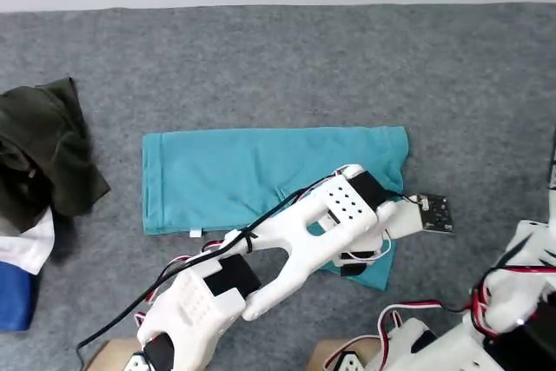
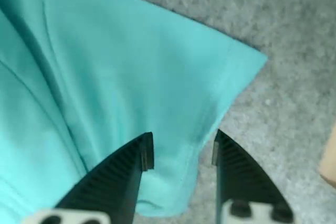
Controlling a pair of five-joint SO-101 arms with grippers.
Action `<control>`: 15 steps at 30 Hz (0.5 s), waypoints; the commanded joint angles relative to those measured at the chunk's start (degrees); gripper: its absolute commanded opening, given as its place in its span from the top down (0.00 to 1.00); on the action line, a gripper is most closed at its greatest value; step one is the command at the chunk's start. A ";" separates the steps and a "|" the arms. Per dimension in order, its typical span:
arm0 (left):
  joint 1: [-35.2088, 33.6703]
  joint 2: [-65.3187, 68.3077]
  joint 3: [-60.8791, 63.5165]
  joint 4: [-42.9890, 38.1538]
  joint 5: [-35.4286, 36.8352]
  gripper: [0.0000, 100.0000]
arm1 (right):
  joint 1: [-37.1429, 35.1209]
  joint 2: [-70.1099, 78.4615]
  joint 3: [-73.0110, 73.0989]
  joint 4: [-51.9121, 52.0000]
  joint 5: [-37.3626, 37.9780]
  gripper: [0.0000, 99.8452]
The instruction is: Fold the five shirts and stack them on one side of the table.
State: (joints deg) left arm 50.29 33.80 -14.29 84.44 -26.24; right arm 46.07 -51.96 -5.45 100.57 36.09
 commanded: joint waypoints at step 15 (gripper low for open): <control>-0.53 2.37 -16.57 9.58 0.18 0.99 | 0.40 0.48 0.00 2.24 0.00 0.90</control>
State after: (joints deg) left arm 50.37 37.32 -25.71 92.09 -26.24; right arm 46.07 -51.96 -5.45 100.57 36.09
